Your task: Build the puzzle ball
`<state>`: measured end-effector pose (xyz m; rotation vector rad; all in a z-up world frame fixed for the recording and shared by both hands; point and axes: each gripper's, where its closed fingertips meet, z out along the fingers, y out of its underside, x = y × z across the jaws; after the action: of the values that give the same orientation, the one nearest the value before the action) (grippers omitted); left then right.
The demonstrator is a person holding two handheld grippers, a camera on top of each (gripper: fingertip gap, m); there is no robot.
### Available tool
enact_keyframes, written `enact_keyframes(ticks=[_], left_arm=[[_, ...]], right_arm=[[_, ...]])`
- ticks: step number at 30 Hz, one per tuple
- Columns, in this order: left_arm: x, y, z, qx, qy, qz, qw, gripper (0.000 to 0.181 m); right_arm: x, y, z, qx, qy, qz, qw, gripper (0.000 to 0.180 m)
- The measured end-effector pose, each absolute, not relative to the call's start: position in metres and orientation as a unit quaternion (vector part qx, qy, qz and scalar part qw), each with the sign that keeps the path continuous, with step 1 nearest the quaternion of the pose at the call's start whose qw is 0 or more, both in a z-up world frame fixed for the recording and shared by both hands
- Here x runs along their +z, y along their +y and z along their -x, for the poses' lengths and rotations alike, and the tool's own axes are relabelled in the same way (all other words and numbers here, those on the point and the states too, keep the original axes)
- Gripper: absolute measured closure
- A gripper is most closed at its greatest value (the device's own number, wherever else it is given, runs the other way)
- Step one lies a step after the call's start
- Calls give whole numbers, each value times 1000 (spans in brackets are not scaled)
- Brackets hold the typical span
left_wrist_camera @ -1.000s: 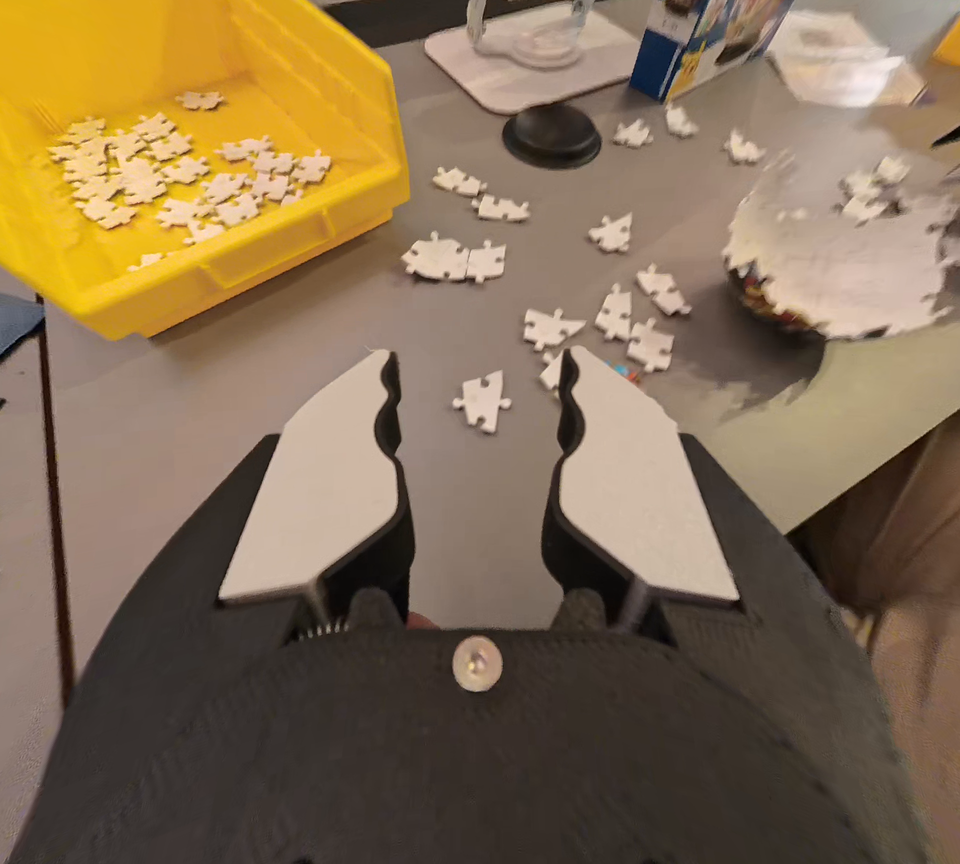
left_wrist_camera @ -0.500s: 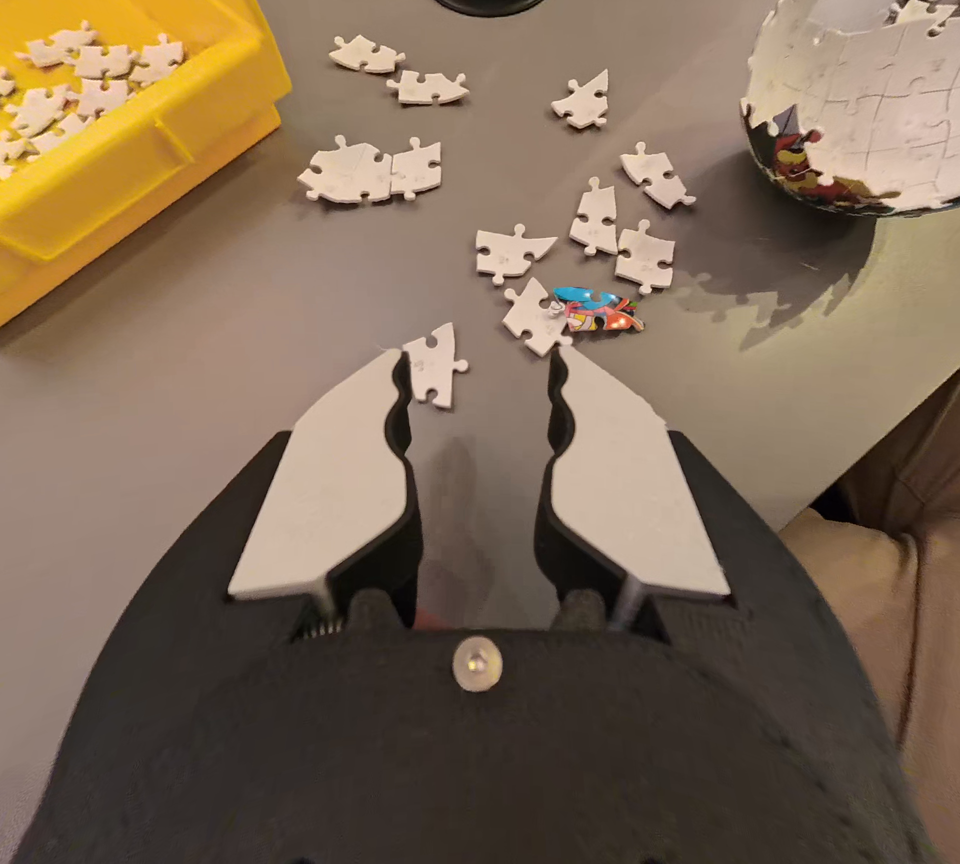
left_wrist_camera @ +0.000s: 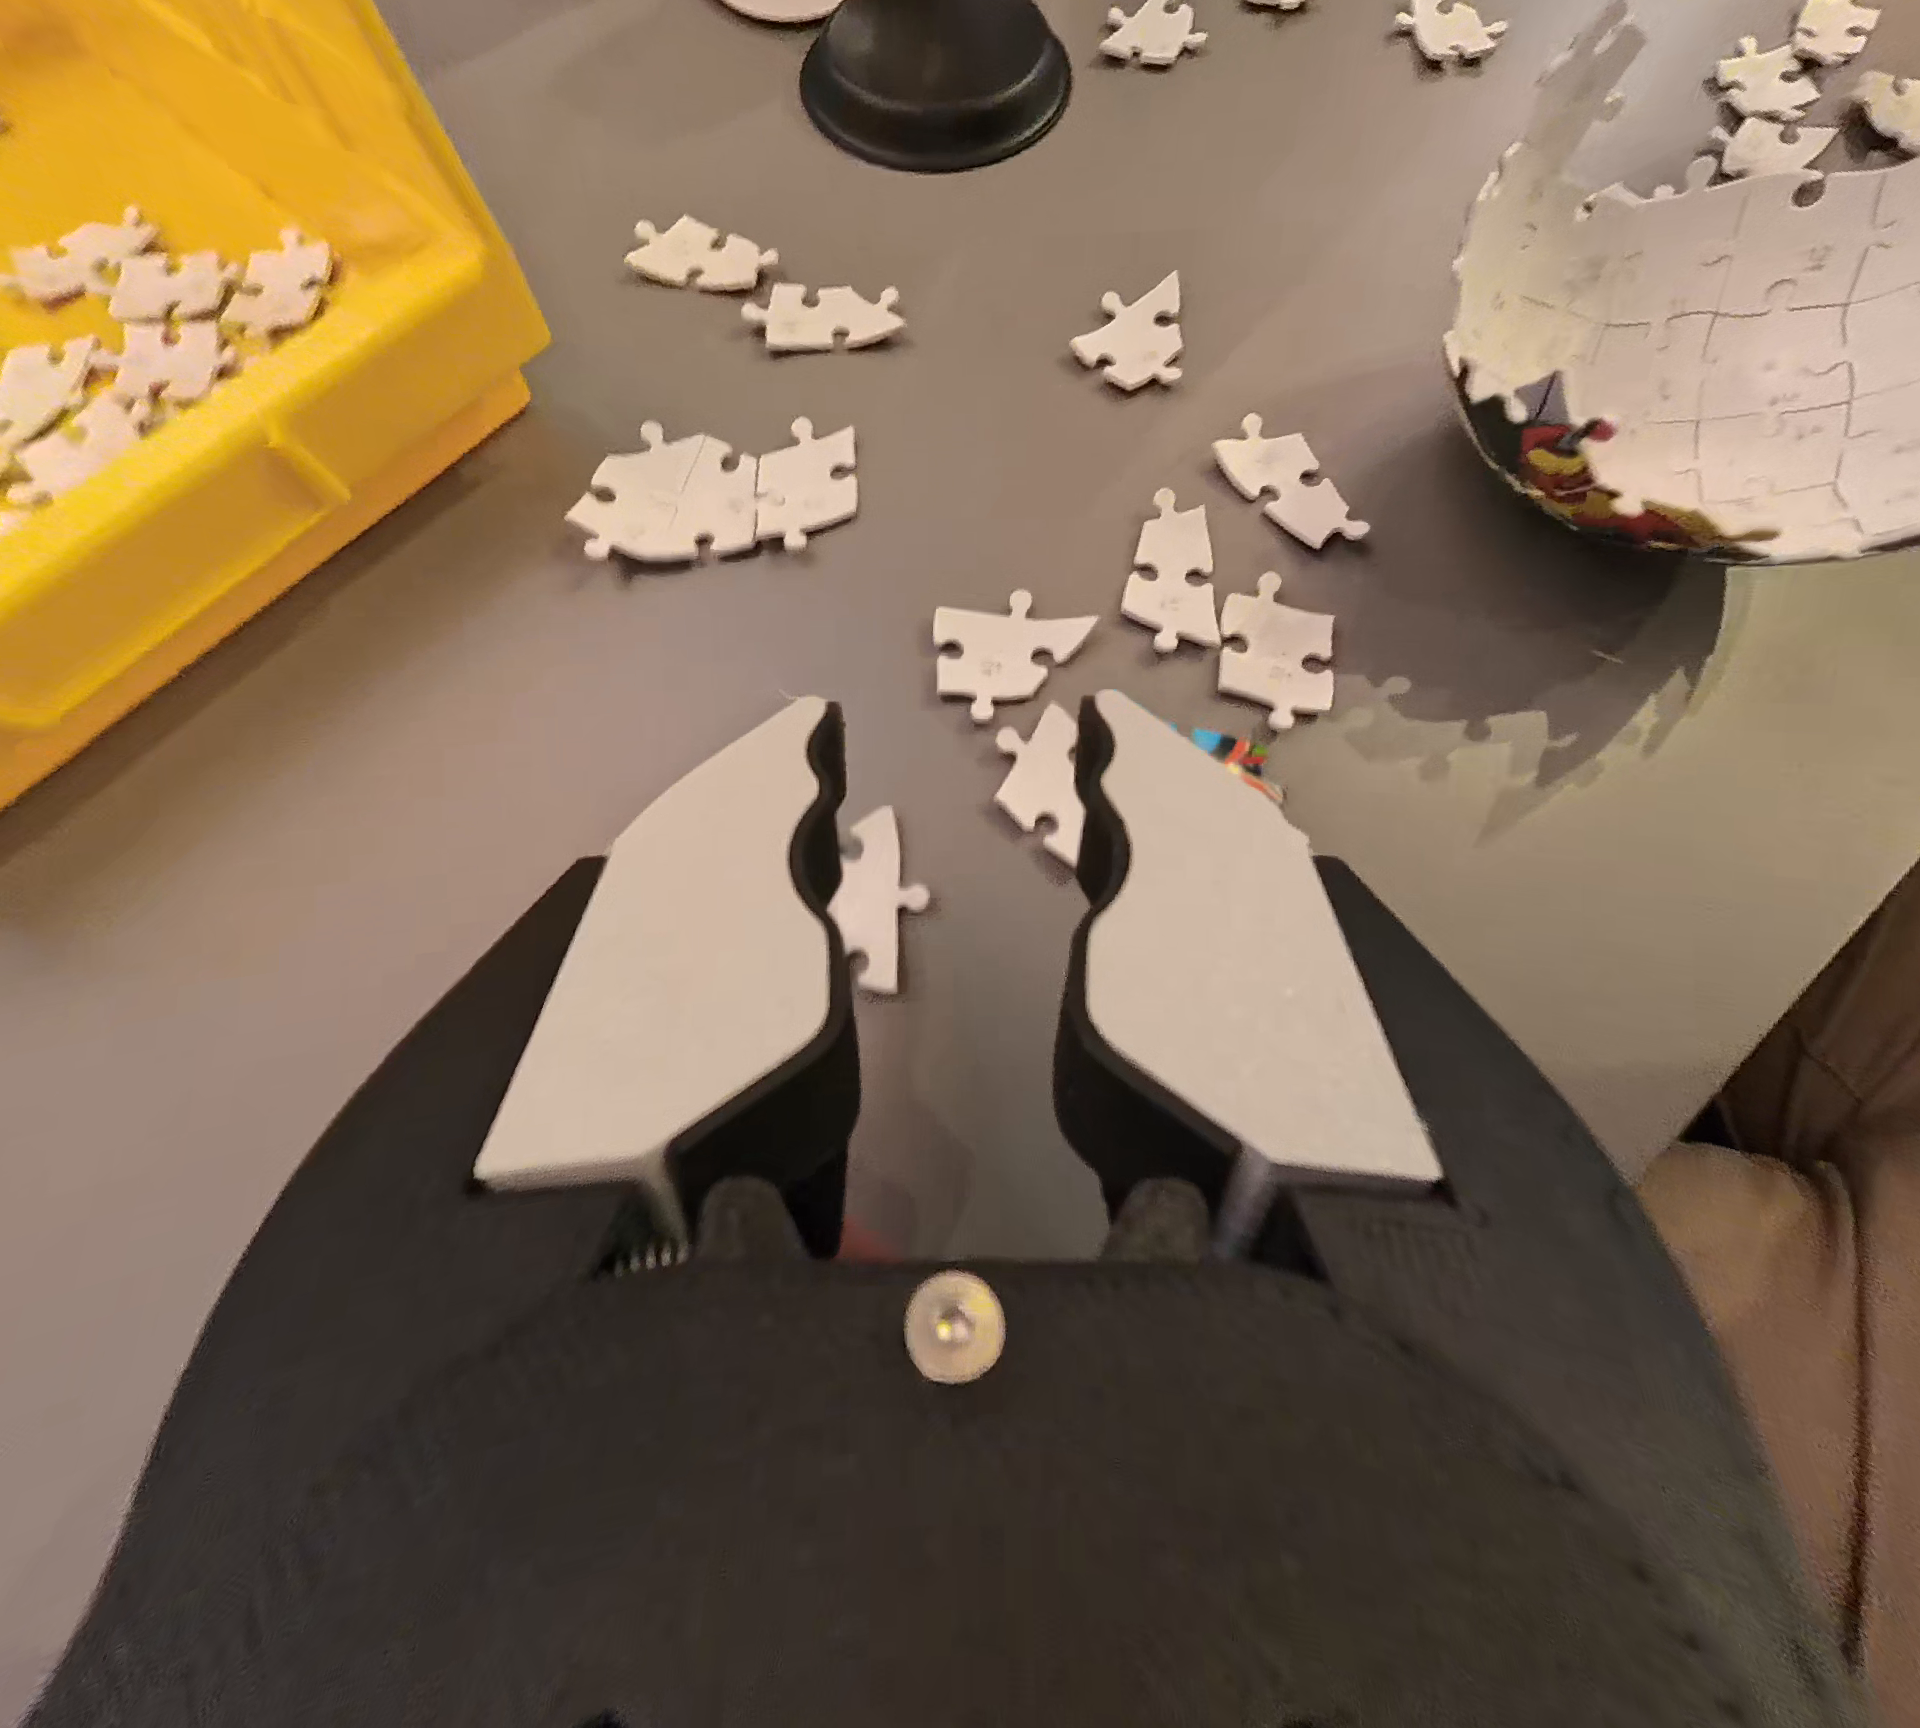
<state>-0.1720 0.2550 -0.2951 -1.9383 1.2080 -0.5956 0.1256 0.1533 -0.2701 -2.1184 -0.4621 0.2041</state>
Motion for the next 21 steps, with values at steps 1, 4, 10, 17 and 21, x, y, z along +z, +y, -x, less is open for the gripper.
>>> enact_keyframes(ticks=[1, 4, 10, 17, 21], left_arm=[[-294, 257, 167, -232, 482, 754, 380, 138], [-291, 261, 153, -218, 518, 735, 379, 139], [-289, 254, 128, -270, 541, 712, 357, 145], [-308, 228, 76, -234, 687, 618, 302, 145], [-332, 220, 63, -224, 753, 575, 228, 139]], right_arm=[[-270, 157, -122, 93, -188, 861, 464, 140], [-276, 161, -117, 95, -195, 863, 456, 140], [-284, 159, -123, 108, -182, 868, 450, 142], [-284, 160, -123, 117, -180, 867, 450, 142], [-280, 158, -127, 117, -173, 865, 457, 142]])
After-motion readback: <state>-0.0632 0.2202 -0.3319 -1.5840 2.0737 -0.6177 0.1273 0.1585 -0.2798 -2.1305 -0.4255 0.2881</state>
